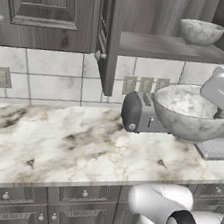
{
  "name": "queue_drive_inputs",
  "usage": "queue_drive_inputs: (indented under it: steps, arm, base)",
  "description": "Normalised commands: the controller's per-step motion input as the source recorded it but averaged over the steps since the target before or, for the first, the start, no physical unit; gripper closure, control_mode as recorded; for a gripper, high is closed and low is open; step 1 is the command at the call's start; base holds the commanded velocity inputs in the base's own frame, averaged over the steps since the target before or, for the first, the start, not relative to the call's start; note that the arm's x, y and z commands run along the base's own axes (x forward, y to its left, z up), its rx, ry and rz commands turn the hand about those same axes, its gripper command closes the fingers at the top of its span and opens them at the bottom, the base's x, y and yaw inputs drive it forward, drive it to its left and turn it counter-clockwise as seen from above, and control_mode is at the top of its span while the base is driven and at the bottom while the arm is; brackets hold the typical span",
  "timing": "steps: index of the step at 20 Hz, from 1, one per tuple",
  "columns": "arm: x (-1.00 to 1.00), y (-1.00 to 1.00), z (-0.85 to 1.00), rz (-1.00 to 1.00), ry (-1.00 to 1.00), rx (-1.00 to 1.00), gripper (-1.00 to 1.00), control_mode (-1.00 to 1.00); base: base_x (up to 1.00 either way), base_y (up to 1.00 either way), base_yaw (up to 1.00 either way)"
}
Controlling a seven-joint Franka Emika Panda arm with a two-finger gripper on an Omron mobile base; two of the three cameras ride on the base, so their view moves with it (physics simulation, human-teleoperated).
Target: Move the bowls from the cabinet to the plates on the dining table.
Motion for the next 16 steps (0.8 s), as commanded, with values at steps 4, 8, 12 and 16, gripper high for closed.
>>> queue_drive_inputs:
  steps: [4,8,12,16]
  arm:
    - [-0.02,0.0,-0.34,0.0,0.0,-0.04,1.0,-1.0]
    - [0.0,0.0,-0.37,0.0,0.0,-0.07,1.0,-1.0]
    - [0.0,0.04,-0.15,0.0,0.01,-0.06,1.0,-1.0]
    - [0.0,0.0,0.0,0.0,0.0,0.0,1.0,-1.0]
  base:
    - [0.0,0.0,0.0]
    - [0.0,0.0,0.0]
    - [0.0,0.0,0.0]
    - [0.0,0.0,0.0]
